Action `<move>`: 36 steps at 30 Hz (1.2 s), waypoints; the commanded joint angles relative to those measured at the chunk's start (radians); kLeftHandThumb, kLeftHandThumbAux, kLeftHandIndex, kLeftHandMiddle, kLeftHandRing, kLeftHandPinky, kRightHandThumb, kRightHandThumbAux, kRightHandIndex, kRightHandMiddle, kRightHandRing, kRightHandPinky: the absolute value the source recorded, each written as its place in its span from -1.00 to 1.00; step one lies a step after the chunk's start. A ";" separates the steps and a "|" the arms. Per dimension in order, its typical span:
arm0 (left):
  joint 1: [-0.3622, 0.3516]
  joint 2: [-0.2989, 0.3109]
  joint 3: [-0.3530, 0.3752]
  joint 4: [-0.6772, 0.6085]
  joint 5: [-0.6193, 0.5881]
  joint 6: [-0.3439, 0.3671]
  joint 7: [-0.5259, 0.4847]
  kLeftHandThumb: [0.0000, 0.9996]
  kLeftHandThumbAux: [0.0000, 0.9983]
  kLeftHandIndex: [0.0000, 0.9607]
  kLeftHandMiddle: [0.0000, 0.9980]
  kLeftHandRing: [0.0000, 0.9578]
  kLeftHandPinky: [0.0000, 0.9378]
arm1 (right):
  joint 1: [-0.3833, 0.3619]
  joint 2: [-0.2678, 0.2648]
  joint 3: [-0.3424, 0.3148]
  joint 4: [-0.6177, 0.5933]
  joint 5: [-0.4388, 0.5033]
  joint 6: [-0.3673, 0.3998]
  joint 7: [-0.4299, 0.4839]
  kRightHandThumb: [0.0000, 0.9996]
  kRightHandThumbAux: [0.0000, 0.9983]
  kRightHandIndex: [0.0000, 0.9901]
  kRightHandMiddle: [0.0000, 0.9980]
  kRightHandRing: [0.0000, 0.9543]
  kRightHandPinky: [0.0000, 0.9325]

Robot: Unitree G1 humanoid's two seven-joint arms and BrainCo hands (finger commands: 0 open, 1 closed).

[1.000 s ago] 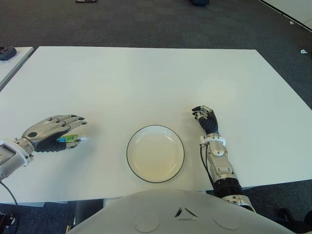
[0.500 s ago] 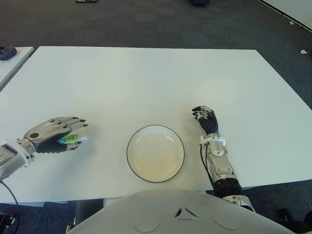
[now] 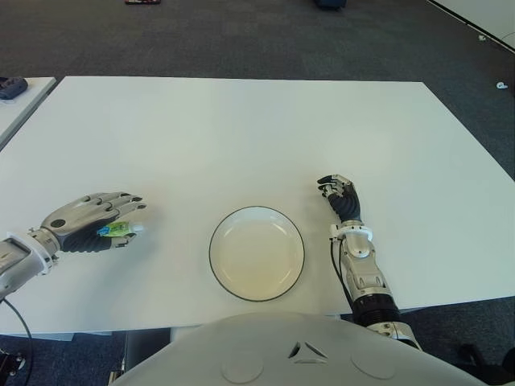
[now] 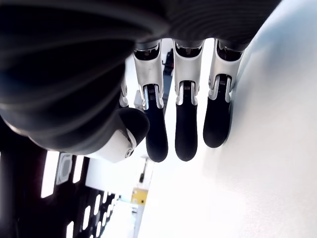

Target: Put the toothpaste on the table into the plate.

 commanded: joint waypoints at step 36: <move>-0.223 0.097 -0.390 0.439 0.275 0.162 0.181 -0.11 -0.72 -1.00 -1.00 -1.00 -1.00 | -0.010 -0.025 -0.022 0.045 0.005 -0.017 0.015 0.41 0.46 -0.15 -0.15 -0.14 -0.08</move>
